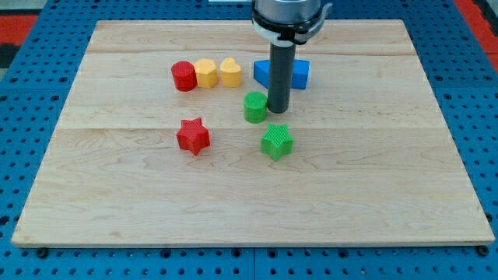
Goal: Put the green circle into the yellow heart
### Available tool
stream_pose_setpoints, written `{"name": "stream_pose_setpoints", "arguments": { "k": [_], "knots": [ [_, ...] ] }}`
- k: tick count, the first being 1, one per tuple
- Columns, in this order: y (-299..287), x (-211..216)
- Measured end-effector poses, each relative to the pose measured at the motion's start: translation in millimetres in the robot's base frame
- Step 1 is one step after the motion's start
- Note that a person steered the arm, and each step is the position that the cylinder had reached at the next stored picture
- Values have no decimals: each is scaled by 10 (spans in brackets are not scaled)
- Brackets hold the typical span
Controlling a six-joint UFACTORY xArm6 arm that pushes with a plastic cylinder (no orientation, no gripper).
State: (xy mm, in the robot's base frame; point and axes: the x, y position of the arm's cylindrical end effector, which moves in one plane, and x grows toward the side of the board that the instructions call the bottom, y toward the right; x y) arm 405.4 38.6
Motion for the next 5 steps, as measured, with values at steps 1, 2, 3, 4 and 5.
{"name": "stream_pose_setpoints", "arguments": {
  "k": [1,2,3,4,5],
  "knots": [
    [9,268],
    [-256,316],
    [-492,-31],
    [-519,-178],
    [-458,275]
  ]
}}
